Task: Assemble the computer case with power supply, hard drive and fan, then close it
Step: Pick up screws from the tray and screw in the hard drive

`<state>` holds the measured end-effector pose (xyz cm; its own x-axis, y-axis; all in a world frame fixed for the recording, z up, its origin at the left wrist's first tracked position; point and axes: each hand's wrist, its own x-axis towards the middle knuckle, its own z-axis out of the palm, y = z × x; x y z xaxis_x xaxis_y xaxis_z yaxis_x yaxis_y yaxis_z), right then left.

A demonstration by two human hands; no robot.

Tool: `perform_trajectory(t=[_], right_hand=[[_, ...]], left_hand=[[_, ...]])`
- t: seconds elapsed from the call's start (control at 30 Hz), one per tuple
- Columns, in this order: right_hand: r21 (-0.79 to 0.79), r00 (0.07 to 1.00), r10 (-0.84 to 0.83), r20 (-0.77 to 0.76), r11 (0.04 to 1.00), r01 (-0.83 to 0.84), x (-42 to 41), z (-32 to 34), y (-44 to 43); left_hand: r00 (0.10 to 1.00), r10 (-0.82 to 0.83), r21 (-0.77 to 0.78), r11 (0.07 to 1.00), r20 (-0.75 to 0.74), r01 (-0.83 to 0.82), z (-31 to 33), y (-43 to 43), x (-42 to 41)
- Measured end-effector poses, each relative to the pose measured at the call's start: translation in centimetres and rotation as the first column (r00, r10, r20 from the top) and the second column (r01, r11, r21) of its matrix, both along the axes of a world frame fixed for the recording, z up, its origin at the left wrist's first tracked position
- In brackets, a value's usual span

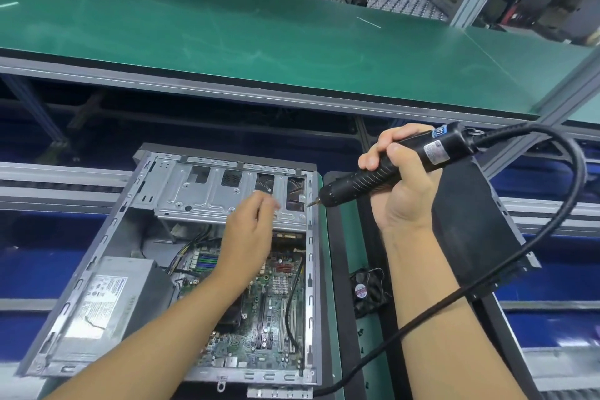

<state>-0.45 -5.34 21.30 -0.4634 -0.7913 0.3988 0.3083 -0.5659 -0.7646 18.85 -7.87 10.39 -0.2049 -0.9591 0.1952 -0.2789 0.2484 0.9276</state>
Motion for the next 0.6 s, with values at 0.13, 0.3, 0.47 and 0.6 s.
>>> perform_trajectory(t=[0.13,0.3,0.47,0.6], right_hand=[[0.027,1.000,-0.030,-0.010,0.999,0.030,-0.3,0.0,-1.8],[0.049,0.997,-0.054,-0.054,0.997,0.057,-0.2,-0.6,-4.3],[0.113,0.994,-0.042,-0.096,0.992,0.053,-0.6,-1.7,-5.8],[0.170,0.991,-0.032,-0.133,0.984,0.054,-0.8,-2.6,-6.6]], left_hand=[[0.970,0.179,0.726,0.688,-0.163,-0.005,-2.8,0.7,2.2],[0.804,0.359,0.869,0.339,-0.474,0.361,-4.1,-0.2,0.6],[0.644,0.546,0.845,0.356,-0.535,0.400,-4.5,-0.6,-2.6],[0.631,0.561,0.844,0.341,-0.536,0.414,-5.8,-0.9,-3.4]])
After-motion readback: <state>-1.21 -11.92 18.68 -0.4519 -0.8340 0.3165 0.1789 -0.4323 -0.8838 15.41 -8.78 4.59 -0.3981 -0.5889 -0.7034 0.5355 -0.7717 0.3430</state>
